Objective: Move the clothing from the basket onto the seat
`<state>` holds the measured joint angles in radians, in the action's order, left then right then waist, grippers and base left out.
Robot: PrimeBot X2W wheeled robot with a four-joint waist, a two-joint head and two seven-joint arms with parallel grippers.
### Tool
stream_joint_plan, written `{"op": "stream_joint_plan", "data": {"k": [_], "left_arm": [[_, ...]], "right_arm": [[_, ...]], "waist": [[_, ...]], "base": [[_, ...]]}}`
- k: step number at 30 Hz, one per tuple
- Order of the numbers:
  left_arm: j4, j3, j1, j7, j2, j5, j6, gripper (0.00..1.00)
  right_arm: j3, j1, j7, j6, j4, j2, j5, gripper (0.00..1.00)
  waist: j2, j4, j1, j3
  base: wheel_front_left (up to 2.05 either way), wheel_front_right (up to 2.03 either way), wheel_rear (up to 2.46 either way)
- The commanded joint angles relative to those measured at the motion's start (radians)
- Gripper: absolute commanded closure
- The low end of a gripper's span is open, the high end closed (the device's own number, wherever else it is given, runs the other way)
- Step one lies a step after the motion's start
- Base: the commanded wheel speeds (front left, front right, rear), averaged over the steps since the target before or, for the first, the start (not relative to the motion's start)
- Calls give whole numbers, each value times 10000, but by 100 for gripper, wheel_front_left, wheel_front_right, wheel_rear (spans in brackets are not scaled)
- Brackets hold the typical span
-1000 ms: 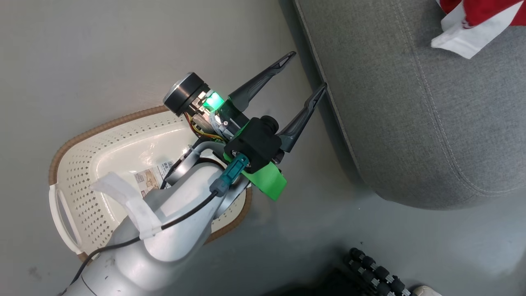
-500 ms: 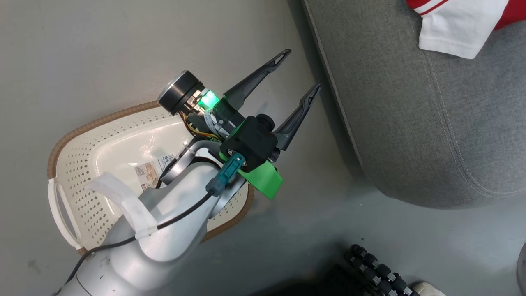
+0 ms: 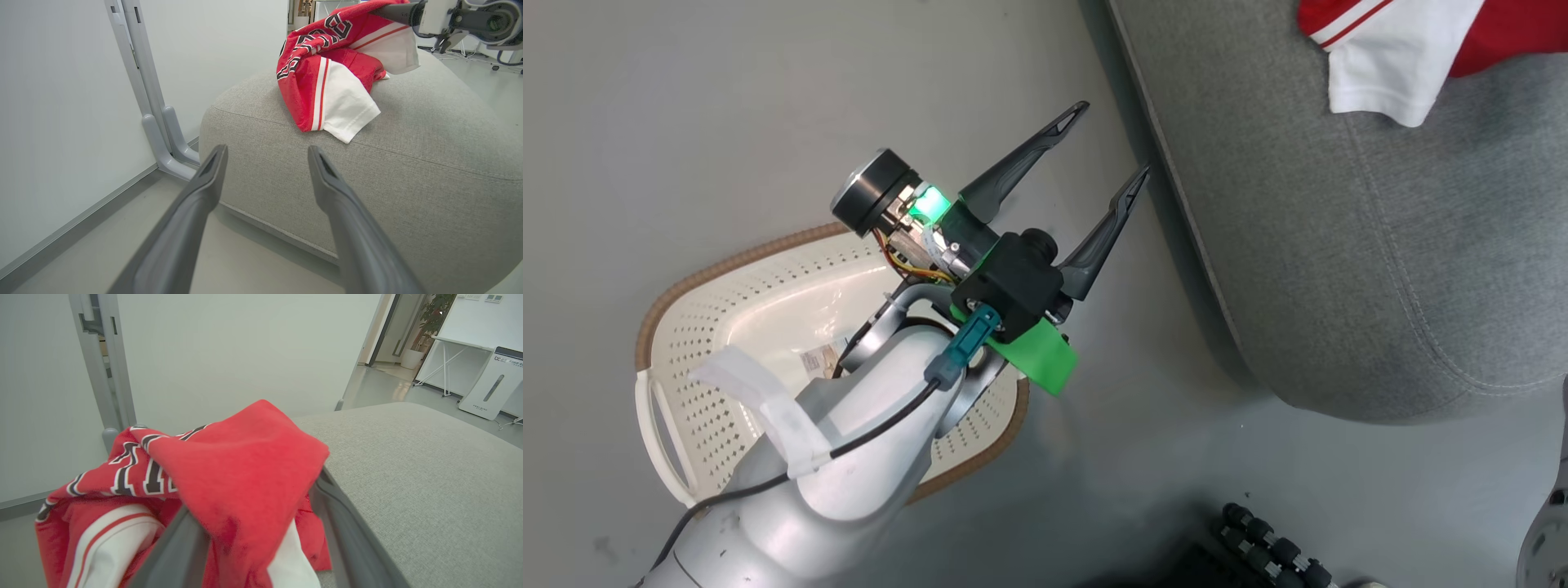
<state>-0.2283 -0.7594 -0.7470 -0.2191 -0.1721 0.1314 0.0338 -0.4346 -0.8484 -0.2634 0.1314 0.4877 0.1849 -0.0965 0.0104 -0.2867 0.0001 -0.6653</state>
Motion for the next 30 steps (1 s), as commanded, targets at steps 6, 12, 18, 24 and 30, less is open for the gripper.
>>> {"op": "stream_joint_plan", "data": {"k": [6, 12, 18, 24, 30], "left_arm": [[-174, 182, 552, -261, -56, 336, -250, 0], [-310, 384, 1016, -393, 53, 672, -437, 0], [-376, 709, 1557, -461, 107, 934, -641, 0], [-42, 1198, 2238, -471, 112, 1075, -856, 0], [230, 1772, 2798, -472, 221, 1123, -991, 0]], "right_arm": [[485, 1244, -19, -14, -650, -58, -1, 0], [809, 2348, -18, -13, -1286, -34, 59, 0], [1299, 3205, -18, -13, -1969, -39, -78, 0], [1906, 3857, -18, -13, -2613, -140, -202, 0], [2311, 4514, -18, -14, -3175, -295, -336, 0]], "waist": [[-104, -224, -1, 1102], [-104, -208, -1, 1994], [-104, 50, -1, 2814], [-104, 541, -1, 3507], [-104, 1370, -1, 4017]], "base": [[0, 0, 0], [0, 0, 0], [0, 0, 0], [0, 0, 0], [0, 0, 0]]}}
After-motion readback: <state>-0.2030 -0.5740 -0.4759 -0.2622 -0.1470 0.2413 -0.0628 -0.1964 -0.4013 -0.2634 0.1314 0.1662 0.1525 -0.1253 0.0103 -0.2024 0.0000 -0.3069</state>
